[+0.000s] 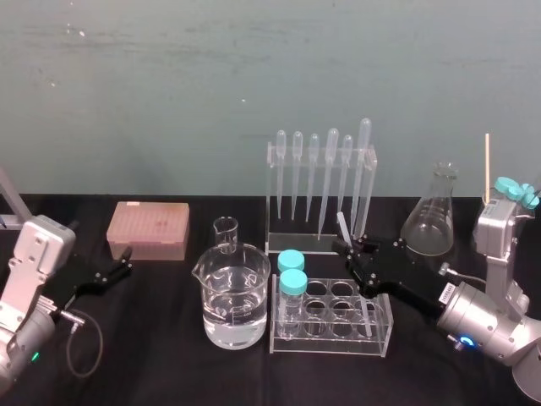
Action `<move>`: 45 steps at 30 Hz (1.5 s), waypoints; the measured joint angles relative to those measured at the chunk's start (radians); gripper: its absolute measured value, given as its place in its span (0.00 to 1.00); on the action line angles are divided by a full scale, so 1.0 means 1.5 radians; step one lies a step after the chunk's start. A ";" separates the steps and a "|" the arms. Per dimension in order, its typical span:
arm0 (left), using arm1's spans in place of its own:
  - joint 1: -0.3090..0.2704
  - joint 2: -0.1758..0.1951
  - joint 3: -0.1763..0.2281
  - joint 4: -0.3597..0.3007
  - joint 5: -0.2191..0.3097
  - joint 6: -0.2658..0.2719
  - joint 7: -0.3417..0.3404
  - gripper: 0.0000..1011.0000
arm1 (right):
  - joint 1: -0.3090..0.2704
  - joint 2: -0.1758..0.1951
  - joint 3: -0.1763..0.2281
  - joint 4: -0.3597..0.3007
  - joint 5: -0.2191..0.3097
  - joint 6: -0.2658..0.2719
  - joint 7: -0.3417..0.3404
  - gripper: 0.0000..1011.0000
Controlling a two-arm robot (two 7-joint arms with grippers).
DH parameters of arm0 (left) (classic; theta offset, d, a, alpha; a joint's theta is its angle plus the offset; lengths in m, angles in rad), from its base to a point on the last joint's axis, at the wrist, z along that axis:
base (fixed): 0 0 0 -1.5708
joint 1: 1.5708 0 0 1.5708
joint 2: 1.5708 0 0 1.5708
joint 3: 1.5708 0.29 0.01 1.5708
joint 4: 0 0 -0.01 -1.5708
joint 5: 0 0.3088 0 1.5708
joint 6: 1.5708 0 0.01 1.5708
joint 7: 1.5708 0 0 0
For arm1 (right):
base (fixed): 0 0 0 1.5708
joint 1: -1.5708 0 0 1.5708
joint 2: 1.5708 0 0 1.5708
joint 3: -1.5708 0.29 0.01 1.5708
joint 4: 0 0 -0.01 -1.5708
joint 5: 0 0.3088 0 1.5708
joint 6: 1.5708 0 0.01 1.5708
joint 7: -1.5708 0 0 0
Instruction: Pick up the stirring rod with one hand, then place it down.
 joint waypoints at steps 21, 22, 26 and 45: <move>0.000 0.000 0.000 0.000 0.000 0.000 0.000 0.99 | 0.000 0.000 0.000 -0.001 -0.001 0.008 -0.005 0.11; 0.000 0.000 0.000 0.000 0.000 0.000 0.000 0.99 | 0.000 0.000 0.000 -0.001 -0.001 0.008 -0.005 0.15; 0.000 0.000 0.000 0.000 0.000 0.000 0.000 0.99 | 0.000 0.000 0.000 -0.002 -0.001 0.008 -0.005 0.26; 0.000 0.000 0.000 0.000 0.000 0.000 0.000 0.99 | 0.000 0.000 0.000 -0.002 0.000 0.006 -0.005 0.86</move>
